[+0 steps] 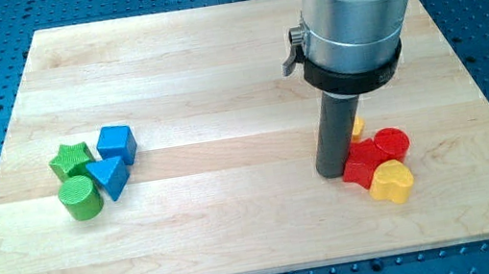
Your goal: Place the red blocks in between the yellow blocks
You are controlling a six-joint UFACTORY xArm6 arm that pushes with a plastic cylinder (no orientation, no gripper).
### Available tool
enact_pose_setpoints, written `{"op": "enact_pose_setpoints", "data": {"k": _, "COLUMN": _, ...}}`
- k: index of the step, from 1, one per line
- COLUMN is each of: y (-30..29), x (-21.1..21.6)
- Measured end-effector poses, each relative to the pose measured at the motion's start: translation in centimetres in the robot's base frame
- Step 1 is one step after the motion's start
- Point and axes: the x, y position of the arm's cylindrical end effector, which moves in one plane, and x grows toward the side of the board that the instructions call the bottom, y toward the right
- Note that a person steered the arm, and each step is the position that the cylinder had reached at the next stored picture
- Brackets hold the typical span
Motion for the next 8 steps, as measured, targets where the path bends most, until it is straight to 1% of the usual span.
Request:
{"op": "enact_pose_setpoints", "data": {"k": 1, "y": 0.0, "x": -0.8}}
{"op": "enact_pose_setpoints", "data": {"k": 2, "y": -0.7, "x": -3.0}}
{"op": "enact_pose_setpoints", "data": {"k": 3, "y": -0.2, "x": -7.5}}
{"op": "enact_pose_setpoints", "data": {"k": 4, "y": 5.3, "x": -10.1}}
{"op": "enact_pose_setpoints", "data": {"k": 5, "y": 7.9, "x": -8.2}}
{"op": "enact_pose_setpoints", "data": {"k": 6, "y": 8.7, "x": -5.7}}
{"op": "enact_pose_setpoints", "data": {"k": 7, "y": 11.3, "x": -3.0}}
{"op": "enact_pose_setpoints", "data": {"k": 8, "y": 11.5, "x": 0.1}}
